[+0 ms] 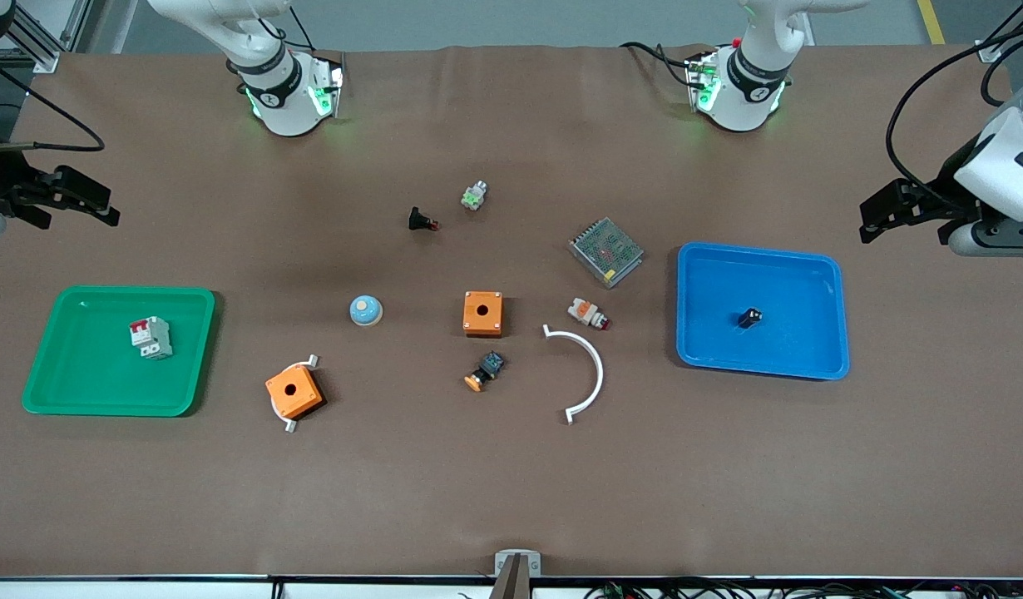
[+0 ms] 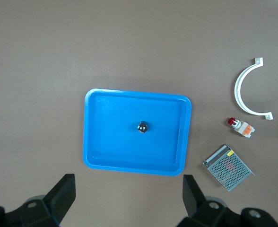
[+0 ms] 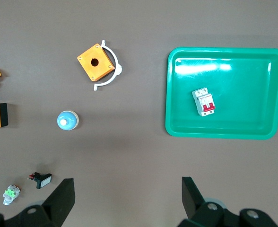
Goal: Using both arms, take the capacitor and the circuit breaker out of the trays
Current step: 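Reach the right gripper to the breaker while the left gripper reaches the capacitor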
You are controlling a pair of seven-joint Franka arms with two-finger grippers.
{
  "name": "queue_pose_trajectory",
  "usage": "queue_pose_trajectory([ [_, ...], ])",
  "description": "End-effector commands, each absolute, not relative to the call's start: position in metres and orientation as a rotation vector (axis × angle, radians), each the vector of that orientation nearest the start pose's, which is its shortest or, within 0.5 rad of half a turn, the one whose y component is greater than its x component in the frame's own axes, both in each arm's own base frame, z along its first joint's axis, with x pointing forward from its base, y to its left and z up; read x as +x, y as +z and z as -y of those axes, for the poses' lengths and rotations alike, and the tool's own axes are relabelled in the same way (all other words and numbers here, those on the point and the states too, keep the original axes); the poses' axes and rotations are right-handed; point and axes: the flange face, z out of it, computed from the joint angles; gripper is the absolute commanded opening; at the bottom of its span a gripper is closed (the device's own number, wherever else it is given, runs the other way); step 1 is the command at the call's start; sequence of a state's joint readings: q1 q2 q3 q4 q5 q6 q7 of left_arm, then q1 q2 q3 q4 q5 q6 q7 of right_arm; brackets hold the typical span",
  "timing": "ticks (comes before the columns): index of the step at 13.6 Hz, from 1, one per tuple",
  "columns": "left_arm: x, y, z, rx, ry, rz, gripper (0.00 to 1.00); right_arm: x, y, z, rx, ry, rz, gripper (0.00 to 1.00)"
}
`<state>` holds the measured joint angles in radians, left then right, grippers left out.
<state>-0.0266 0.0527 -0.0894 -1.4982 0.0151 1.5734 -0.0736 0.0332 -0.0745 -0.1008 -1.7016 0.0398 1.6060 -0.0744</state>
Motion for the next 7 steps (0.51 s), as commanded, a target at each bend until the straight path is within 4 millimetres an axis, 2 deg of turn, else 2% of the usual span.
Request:
queue_pose_trajectory([
  [1,0.569,0.634,0.064,-3.119,-0.054,-0.080,1.00,0.528,0.607,0.037,-3.099,0.014,0.019,1.00],
  [3,0.569,0.635,0.066,-3.116,-0.057,-0.082,1.00,0.528,0.608,0.037,-3.099,0.010,0.019,1.00],
  [5,0.571,0.627,0.074,-3.115,-0.036,-0.102,1.00,0.530,0.605,0.041,-3.101,0.007,0.010,1.00],
  [7,0.582,0.599,0.075,-3.131,0.051,-0.101,1.00,0.541,0.590,0.056,-3.104,0.004,-0.033,1.00],
])
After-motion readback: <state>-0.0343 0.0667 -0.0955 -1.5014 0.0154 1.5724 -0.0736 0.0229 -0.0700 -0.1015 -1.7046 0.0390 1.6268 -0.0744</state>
